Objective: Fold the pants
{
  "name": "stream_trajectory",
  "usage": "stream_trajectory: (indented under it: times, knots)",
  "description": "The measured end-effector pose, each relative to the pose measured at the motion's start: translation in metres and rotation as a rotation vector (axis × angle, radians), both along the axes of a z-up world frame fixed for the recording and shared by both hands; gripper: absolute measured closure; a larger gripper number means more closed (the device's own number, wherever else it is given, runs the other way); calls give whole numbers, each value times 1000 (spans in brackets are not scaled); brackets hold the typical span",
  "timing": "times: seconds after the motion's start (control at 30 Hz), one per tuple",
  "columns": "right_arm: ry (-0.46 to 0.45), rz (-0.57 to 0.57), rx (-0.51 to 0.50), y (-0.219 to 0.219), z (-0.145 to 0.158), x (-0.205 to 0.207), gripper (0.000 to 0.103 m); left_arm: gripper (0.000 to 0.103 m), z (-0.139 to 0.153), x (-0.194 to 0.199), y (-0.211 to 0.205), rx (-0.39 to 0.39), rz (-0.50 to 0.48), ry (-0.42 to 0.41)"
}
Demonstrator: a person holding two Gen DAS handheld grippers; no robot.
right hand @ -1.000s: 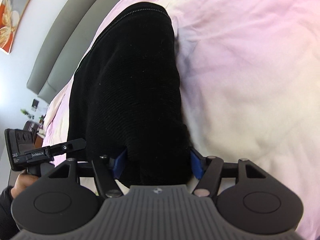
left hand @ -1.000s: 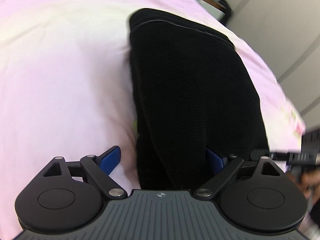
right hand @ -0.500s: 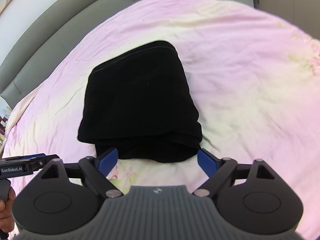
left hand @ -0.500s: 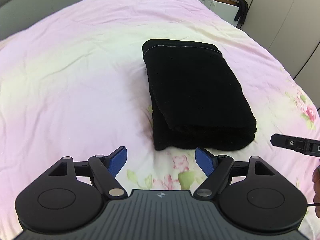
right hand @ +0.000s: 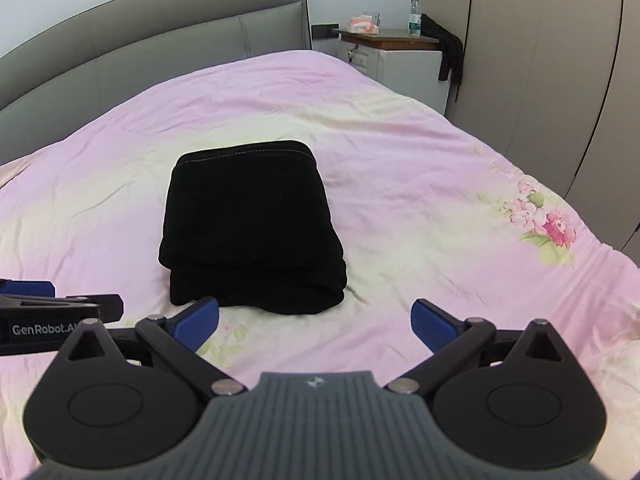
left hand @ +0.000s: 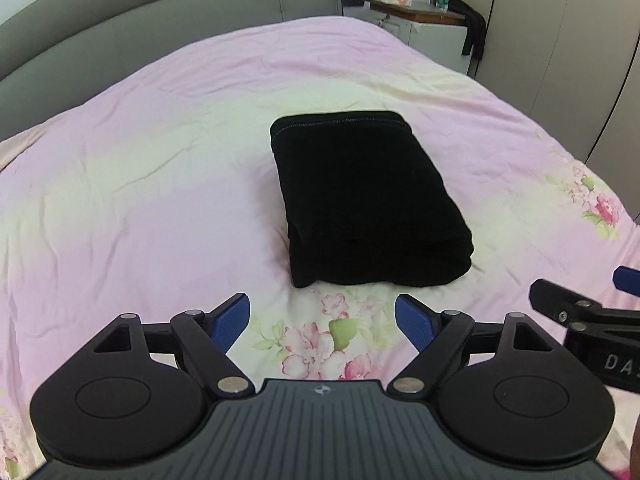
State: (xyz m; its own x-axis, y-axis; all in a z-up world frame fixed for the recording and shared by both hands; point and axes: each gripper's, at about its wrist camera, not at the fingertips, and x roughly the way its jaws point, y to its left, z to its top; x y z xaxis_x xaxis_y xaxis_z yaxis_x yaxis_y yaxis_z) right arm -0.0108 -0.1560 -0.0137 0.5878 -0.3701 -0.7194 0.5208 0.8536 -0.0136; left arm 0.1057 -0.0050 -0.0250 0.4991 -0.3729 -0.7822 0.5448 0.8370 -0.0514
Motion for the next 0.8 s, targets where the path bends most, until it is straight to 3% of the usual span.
stream_trajectory:
  times: [0.07,0.2,0.8]
  knots:
    - [0,-15,-3,8,9,-7,5,0,8,-7,2,-5,14,-30]
    - [-8,-38,19,12,16,-13,5,0,15,-15,4,14,45,-79]
    - [-12,-60,16,8,20,-34,5,0,17,-24,1,4,38,-93]
